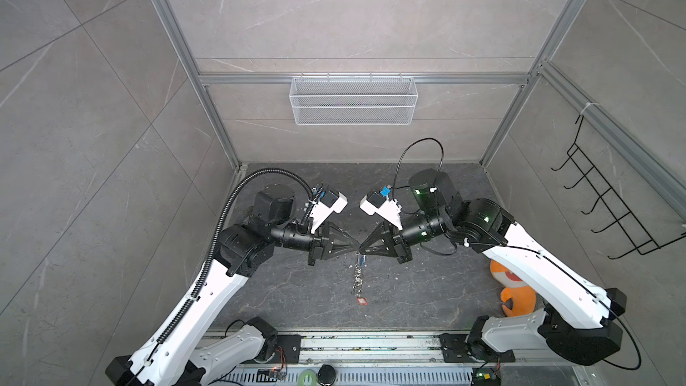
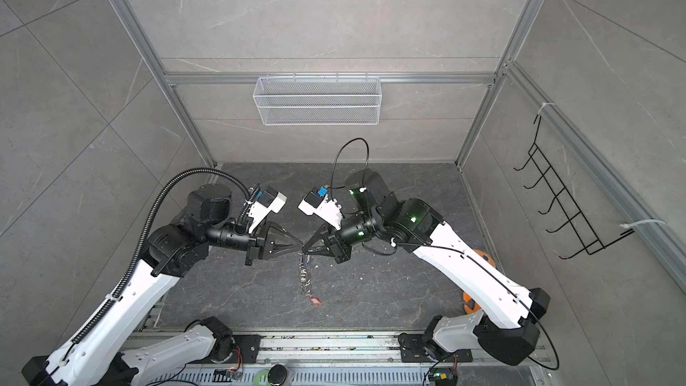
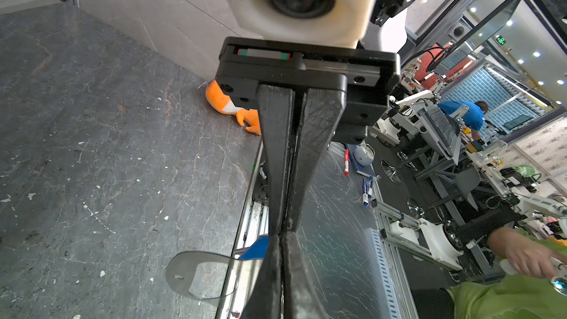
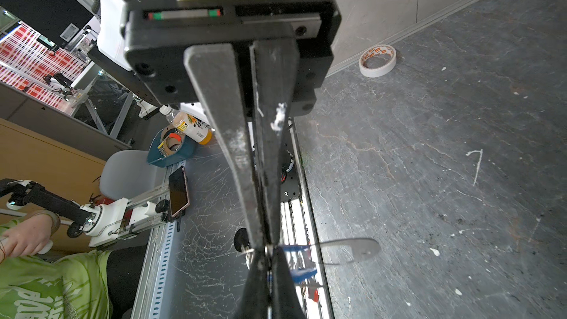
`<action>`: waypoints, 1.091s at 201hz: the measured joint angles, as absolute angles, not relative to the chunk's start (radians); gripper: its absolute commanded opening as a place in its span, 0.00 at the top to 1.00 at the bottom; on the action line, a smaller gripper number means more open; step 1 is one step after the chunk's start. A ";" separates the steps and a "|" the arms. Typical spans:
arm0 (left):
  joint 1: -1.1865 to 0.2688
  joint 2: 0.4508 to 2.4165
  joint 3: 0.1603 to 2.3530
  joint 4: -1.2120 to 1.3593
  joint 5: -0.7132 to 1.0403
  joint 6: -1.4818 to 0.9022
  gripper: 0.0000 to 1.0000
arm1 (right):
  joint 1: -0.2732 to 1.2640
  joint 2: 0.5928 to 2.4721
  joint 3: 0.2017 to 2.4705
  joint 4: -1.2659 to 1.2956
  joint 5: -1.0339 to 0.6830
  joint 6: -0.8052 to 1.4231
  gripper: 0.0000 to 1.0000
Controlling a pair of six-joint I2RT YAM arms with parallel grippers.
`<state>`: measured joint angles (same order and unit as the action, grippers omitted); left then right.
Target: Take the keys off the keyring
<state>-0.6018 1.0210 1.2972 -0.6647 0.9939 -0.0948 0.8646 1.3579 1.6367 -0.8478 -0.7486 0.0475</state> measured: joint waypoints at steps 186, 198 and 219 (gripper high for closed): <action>-0.603 0.741 0.936 0.060 0.822 -0.322 1.00 | 0.883 1.116 1.273 -0.267 -0.634 0.086 0.58; -0.603 0.741 0.936 0.074 0.822 -0.328 1.00 | 0.883 1.117 1.273 -0.254 -0.640 0.086 0.59; -0.603 0.741 0.936 0.089 0.825 -0.337 1.00 | 0.883 1.118 1.273 -0.239 -0.644 0.087 0.60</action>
<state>-0.6025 0.7410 0.9360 0.0887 0.8246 -0.3374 0.8829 1.1183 1.2728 -0.2386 -0.6437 0.0868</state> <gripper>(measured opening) 0.045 0.405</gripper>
